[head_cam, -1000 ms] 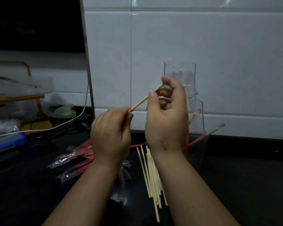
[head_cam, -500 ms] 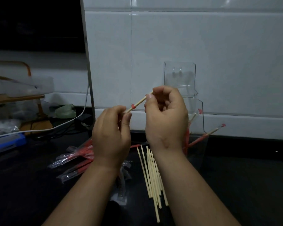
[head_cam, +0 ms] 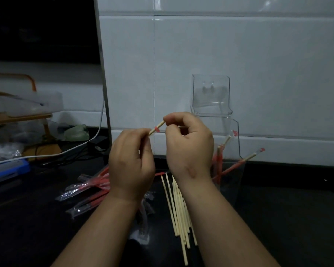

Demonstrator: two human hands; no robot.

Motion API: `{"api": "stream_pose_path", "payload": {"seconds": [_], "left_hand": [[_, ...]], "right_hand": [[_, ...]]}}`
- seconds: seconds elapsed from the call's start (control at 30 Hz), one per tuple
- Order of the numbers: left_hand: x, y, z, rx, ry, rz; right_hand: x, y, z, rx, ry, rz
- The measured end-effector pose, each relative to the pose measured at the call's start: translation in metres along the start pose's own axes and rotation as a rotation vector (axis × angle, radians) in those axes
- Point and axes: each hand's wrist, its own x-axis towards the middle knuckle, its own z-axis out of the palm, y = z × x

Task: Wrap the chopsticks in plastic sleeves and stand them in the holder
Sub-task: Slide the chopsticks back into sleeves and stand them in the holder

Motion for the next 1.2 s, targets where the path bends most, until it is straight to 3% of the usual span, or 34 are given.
{"api": "stream_pose_path", "payload": {"seconds": [0.67, 1.0, 1.2], "left_hand": [[-0.0001, -0.0028, 0.001, 0.073, -0.008, 0.015], [-0.0004, -0.0048, 0.001, 0.085, -0.004, 0.042], [-0.0002, -0.0037, 0.001, 0.081, -0.003, 0.057]], "right_hand": [[0.0032, 0.0021, -0.0001, -0.097, -0.029, -0.001], [0.0044, 0.001, 0.0001, -0.093, -0.141, 0.089], [0.0023, -0.0002, -0.0005, -0.044, -0.109, 0.12]]}}
